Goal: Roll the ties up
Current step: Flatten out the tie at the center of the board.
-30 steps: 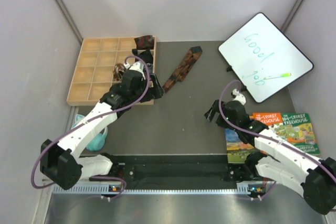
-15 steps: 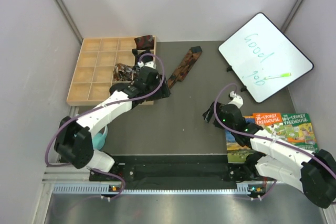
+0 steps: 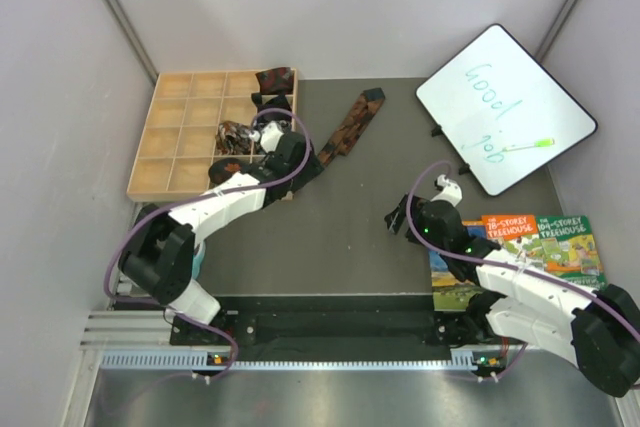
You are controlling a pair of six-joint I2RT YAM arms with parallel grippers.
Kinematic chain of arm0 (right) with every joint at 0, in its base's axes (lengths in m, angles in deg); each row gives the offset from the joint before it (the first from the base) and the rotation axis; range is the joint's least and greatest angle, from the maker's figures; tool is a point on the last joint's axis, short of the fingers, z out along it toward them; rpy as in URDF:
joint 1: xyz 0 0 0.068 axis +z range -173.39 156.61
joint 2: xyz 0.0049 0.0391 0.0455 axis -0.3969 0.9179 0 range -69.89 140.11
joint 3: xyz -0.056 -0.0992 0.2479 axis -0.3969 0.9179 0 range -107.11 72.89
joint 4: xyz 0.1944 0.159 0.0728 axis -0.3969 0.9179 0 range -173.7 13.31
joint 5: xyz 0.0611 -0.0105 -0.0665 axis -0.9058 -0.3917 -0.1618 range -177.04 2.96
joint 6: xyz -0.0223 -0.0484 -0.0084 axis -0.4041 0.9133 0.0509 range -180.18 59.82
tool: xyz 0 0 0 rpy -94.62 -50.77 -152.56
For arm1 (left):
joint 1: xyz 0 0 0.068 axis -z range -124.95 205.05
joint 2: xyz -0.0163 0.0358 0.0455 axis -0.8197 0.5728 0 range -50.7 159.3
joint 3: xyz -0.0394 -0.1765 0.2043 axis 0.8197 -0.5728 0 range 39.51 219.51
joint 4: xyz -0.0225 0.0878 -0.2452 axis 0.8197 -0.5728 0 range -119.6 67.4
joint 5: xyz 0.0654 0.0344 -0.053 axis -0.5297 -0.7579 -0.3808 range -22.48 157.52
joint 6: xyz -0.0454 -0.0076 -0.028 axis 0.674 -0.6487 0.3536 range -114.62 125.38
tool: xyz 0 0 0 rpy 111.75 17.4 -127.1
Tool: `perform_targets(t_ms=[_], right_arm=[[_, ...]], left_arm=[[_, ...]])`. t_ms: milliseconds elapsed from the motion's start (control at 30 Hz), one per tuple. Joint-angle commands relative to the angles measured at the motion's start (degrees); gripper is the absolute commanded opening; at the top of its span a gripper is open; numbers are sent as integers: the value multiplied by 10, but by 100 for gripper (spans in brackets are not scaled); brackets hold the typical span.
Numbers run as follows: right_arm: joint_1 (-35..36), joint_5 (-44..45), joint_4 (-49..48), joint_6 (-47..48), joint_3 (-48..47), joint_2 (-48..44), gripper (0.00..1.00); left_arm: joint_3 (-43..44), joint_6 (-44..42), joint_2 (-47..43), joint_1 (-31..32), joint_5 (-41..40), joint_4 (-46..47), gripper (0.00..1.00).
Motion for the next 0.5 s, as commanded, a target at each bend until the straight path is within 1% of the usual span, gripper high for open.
perform_targets(t_ms=[0,67,133,167,267,467], right_arm=[[7,-9,-39,16,3,-2,99],[6,-13,-45,18,4,-2,99],[6,-15,-48,21,6,-2,99],[7,-15,-55,22,7,-2,99],[6,-18,-64,26,10,-2,99],[7,-30,-76,36,13,2,99]], left_arm=[[-29,127,34,15,-50,91,57],[-15,140,58,30,-77,87,56],[1,153,82,41,-100,63,56],[16,157,89,49,-126,58,56],[34,170,110,55,-163,34,55],[48,194,138,56,-201,9,55]])
